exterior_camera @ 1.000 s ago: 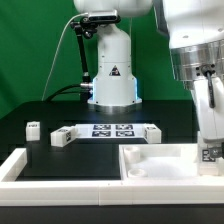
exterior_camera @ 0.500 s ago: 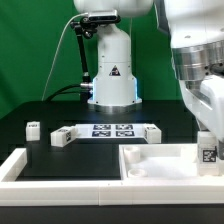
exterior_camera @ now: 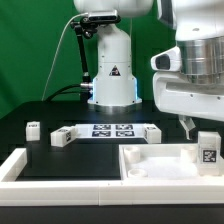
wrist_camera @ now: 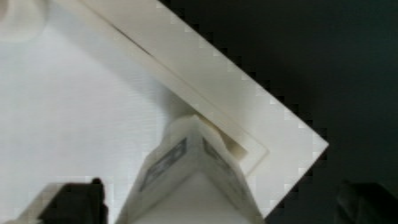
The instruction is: Assemble one leg
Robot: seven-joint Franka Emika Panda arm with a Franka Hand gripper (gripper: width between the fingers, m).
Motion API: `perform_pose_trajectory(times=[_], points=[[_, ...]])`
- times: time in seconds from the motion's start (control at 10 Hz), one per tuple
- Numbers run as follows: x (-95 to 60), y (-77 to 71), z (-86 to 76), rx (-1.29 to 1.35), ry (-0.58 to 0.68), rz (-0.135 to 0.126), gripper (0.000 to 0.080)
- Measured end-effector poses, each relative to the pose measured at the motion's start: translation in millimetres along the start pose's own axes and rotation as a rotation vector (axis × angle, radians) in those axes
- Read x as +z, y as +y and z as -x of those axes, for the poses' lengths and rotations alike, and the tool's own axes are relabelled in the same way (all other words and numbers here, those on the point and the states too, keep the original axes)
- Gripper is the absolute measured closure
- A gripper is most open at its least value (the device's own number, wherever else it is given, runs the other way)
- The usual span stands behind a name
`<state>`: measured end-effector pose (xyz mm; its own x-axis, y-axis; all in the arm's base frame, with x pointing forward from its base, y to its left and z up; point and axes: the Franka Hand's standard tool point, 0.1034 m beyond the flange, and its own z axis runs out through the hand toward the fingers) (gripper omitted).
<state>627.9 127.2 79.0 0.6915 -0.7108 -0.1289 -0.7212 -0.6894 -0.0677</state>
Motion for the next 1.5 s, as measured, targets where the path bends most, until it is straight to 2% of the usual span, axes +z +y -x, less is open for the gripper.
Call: perform_pose_trajectory(times=[0.2, 0.3, 0.6, 0.9, 1.0, 1.1, 1.2, 1.3, 1.4, 1.5], points=[[-1.7, -1.1, 1.1, -0.256, 0.022, 0.041, 0.0151], [-2.8, -1.8, 0.2, -0.385, 0.030, 0.051, 0.0151], [-3.7, 5.5, -10.6, -0.656, 0.027, 0.055, 0.0151], [-4.1, 7.5, -13.3, -0.680, 0.026, 0.054, 0.0151], [-4.1, 7.7, -13.7, -0.680, 0.026, 0.054, 0.0271], [-4.1, 7.7, -13.7, -0.680, 0.026, 0.054, 0.0271], [-4.1, 7.6, -13.6, -0.676, 0.026, 0.053, 0.0449], [-4.2, 7.5, -13.5, -0.661, 0.026, 0.052, 0.0449], [-4.2, 7.5, -13.5, -0.641, 0.027, 0.052, 0.0509], [-4.1, 7.5, -13.5, -0.599, 0.028, 0.051, 0.0509]])
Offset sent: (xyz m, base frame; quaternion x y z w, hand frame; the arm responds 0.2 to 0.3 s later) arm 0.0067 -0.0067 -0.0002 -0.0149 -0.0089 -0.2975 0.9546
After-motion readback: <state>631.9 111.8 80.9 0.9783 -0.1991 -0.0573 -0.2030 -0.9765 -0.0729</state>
